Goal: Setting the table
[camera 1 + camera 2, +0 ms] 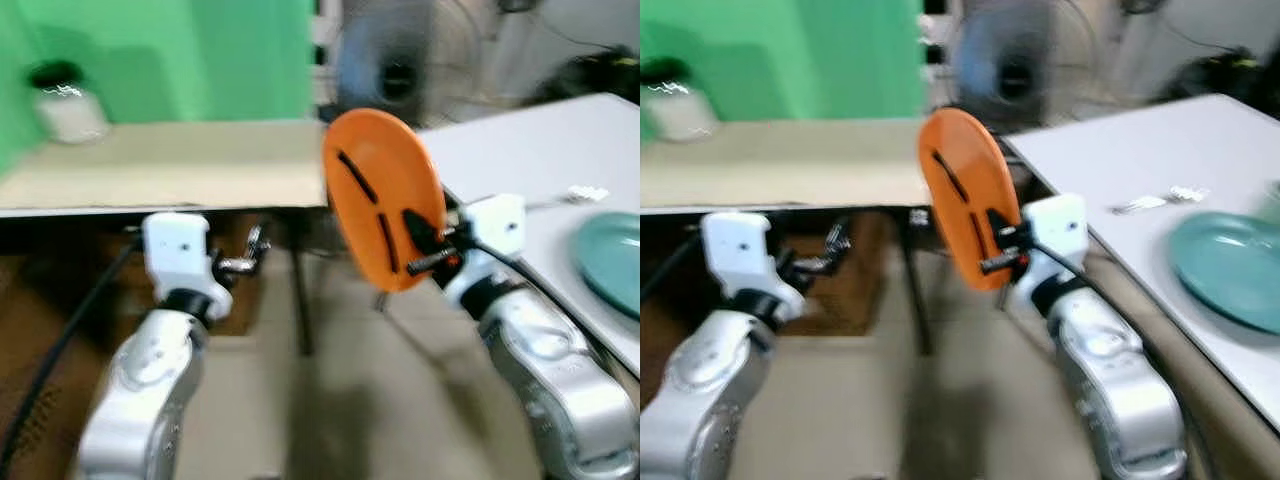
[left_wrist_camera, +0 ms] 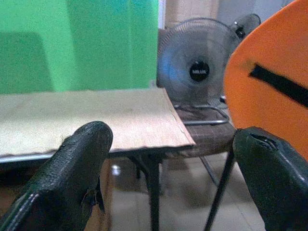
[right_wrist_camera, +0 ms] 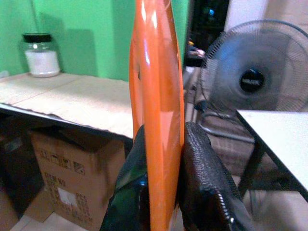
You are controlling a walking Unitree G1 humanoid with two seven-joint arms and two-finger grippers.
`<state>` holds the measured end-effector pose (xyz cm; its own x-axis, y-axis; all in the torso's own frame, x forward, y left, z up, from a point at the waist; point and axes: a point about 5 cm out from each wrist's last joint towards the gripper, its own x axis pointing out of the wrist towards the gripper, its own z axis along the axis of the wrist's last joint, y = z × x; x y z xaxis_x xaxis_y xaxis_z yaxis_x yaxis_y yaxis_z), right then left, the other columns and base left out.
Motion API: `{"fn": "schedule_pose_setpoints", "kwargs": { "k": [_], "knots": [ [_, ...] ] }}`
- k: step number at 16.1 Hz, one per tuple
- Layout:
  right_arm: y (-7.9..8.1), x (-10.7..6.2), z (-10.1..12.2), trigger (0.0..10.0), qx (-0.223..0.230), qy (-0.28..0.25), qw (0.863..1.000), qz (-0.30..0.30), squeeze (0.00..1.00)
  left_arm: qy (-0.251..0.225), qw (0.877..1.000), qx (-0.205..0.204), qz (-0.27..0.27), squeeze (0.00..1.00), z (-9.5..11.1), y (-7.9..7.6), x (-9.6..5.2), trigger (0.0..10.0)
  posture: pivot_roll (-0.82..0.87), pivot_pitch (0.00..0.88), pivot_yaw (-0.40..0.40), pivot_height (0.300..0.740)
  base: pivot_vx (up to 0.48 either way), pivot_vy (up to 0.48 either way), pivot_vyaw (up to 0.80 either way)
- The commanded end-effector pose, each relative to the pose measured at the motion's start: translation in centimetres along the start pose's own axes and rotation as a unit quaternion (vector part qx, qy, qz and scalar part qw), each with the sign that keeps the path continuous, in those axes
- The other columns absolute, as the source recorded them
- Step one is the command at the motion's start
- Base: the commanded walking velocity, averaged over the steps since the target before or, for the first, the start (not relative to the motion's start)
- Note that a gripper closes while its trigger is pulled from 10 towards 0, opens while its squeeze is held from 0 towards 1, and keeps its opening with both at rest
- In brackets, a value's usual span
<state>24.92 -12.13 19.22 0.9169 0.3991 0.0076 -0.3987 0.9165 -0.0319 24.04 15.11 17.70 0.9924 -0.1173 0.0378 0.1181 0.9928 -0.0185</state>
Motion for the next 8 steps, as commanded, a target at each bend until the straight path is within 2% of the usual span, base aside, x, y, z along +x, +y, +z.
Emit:
{"fn": "schedule_pose_setpoints", "kwargs": {
  "k": [1,8],
  "knots": [
    [-0.27,-0.12,0.93,10.0,-0.01,-0.022,1.0,-0.005,0.0,-0.004,1.0,0.001,-0.002,0.0,0.17,-0.15,-0.03,10.0,-0.13,0.0,0.015,0.74,0.0,0.0,-0.8],
    [-1.23,-0.21,0.64,10.0,-0.016,-0.013,0.999,-0.04,0.0,-0.01,1.0,0.012,-0.001,0.0,0.14,0.12,0.03,10.0,-0.13,0.0,0.014,0.74,0.0,0.0,-0.8]
  ]
}}
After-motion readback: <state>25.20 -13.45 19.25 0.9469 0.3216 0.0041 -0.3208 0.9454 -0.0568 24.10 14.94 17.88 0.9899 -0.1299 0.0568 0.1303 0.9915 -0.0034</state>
